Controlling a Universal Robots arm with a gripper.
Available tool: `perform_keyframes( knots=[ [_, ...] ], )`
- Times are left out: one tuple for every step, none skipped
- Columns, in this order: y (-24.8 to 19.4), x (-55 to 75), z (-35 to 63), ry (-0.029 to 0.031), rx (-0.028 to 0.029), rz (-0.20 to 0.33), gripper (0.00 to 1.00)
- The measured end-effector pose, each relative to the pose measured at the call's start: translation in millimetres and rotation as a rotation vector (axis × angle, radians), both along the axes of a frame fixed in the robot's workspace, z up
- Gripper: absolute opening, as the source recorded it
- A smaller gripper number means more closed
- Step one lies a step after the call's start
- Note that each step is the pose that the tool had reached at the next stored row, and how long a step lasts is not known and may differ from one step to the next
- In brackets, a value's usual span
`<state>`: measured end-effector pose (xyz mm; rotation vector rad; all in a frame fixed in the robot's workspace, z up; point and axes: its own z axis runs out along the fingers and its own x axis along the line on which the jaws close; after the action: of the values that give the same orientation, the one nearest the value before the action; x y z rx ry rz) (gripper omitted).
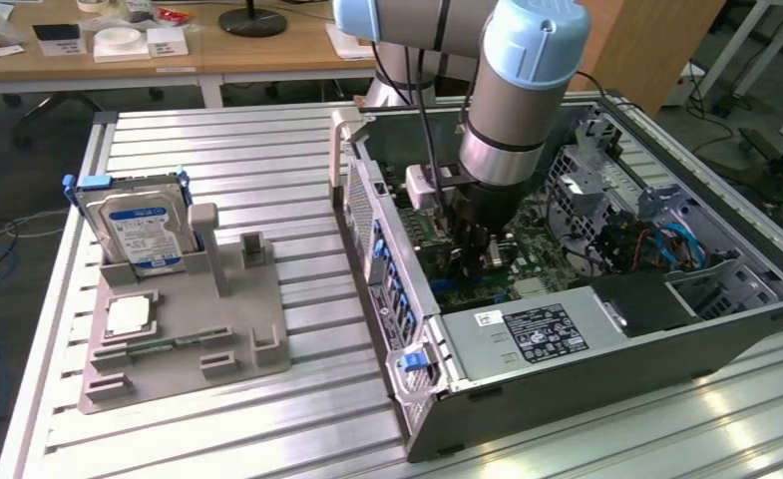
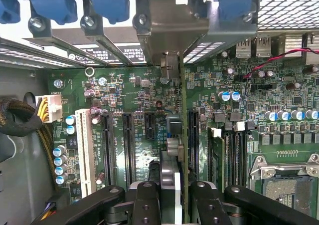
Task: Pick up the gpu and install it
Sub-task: 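Insert the gpu into the slot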
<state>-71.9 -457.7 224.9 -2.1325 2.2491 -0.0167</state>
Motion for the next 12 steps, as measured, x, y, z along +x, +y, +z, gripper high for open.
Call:
perform_keyframes(
  knots=[
    [0.0, 0.0, 0.0, 0.0000, 0.0000, 0.000, 0.28],
    [0.0, 0.0, 0.0, 0.0000, 0.0000, 0.000, 0.28],
    [0.0, 0.0, 0.0, 0.0000, 0.0000, 0.000, 0.28],
    [0.0, 0.0, 0.0, 0.0001, -0.0004, 0.000, 0.28],
    [-0.1, 0.0, 0.0, 0.0000, -0.0011, 0.000, 0.28],
    [-0.2, 0.0, 0.0, 0.0000, -0.0019, 0.000, 0.28],
    [-0.4, 0.0, 0.0, 0.0000, -0.0022, 0.000, 0.28],
    [-0.6, -0.1, -0.1, -0.0001, -0.0023, 0.000, 0.28],
    [-0.7, -0.1, -0.1, -0.0001, -0.0027, 0.000, 0.28],
    [-0.9, 0.0, 0.0, 0.0000, -0.0033, 0.000, 0.28],
    [-1.1, 0.0, 0.0, 0.0000, -0.0039, 0.000, 0.28],
    [-1.2, 0.0, 0.0, 0.0001, -0.0044, 0.000, 0.28]
  ],
)
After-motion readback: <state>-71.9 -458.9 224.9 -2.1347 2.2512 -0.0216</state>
